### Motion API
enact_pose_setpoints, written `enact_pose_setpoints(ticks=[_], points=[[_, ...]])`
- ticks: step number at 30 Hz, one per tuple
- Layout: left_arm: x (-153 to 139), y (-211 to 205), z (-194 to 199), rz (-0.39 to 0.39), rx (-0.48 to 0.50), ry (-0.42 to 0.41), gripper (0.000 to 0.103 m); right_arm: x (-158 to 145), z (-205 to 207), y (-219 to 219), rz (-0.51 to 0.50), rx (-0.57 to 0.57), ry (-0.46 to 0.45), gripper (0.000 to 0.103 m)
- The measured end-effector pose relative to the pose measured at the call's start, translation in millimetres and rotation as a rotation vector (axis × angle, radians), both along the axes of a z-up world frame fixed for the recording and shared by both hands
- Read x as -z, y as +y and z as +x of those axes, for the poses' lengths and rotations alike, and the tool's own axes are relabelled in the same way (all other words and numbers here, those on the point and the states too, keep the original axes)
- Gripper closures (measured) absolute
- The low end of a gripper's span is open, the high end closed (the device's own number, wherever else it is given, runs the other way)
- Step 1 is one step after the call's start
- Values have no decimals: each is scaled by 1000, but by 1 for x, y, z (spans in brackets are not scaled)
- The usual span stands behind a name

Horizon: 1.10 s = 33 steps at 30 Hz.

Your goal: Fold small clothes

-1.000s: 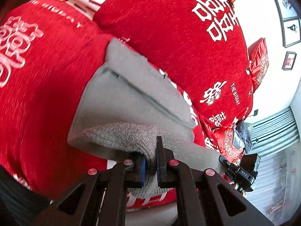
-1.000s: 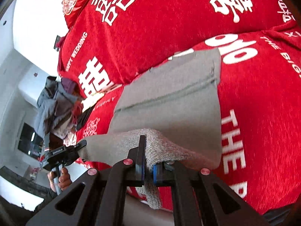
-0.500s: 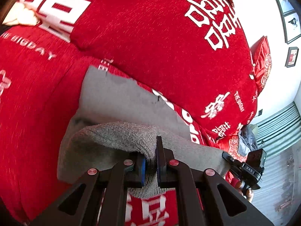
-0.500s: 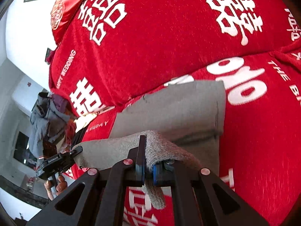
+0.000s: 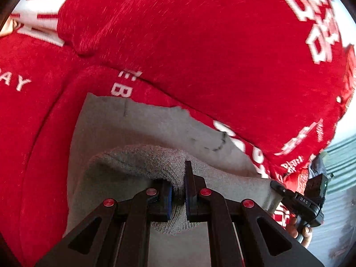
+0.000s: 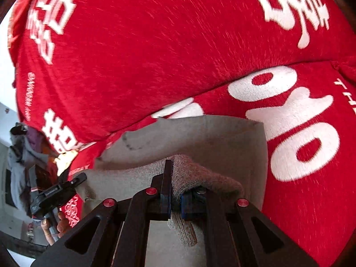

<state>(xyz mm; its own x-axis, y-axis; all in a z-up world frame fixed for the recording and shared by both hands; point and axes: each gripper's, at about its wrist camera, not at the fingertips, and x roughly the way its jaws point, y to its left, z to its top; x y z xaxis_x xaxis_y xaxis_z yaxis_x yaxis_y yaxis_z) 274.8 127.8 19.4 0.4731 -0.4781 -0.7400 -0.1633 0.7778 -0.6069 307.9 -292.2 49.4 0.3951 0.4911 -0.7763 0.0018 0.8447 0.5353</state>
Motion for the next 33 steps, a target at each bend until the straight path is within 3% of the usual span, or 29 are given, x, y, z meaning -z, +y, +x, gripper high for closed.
enact_pose_setpoints(ticks=[3, 5, 7, 10, 12, 13, 14, 15, 16, 18, 20, 23, 26, 28, 30, 33], points=[[23, 4, 8, -5, -33, 54, 94, 23, 13, -2, 7, 18, 46, 97], [35, 9, 8, -51, -52, 83, 90, 33, 16, -3, 12, 24, 68, 97], [37, 11, 8, -63, -62, 81, 85, 42, 17, -3, 8, 30, 92, 96], [27, 9, 9, -15, -53, 89, 81, 38, 16, -5, 26, 48, 94, 95], [15, 9, 6, -2, -63, 70, 41, 27, 12, -8, 25, 64, 76, 88], [9, 10, 1, -15, -83, 46, 15, 20, 9, -10, 21, 68, 57, 72], [1, 13, -4, -21, -110, 12, 7, 13, 6, -10, 14, 66, 37, 58], [-5, 15, -8, -27, -120, -9, 7, 7, 2, -12, 1, 69, 19, 26], [-8, 16, -9, -42, -106, -13, 7, 1, -4, -15, -11, 85, -7, 15], [-9, 17, -12, -74, -88, -5, 7, -7, -12, -20, -20, 111, -60, 15], [-12, 17, -20, -83, -81, -4, 7, -9, -16, -24, -46, 121, -55, 15], [-21, 8, -42, -32, 3, -38, 7, -16, -29, -24, -63, 81, -88, 16], [-26, -7, -61, 82, 126, -82, 7, -28, -49, -11, -137, -67, -153, 15], [-20, -19, -66, 153, 215, -67, 7, -27, -62, 5, -221, -208, -178, 15], [-10, -36, -60, 214, 303, -37, 7, -18, -66, 21, -280, -318, -168, 15], [-9, -62, -43, 253, 428, -56, 7, -2, -58, 46, -325, -432, -143, 16]])
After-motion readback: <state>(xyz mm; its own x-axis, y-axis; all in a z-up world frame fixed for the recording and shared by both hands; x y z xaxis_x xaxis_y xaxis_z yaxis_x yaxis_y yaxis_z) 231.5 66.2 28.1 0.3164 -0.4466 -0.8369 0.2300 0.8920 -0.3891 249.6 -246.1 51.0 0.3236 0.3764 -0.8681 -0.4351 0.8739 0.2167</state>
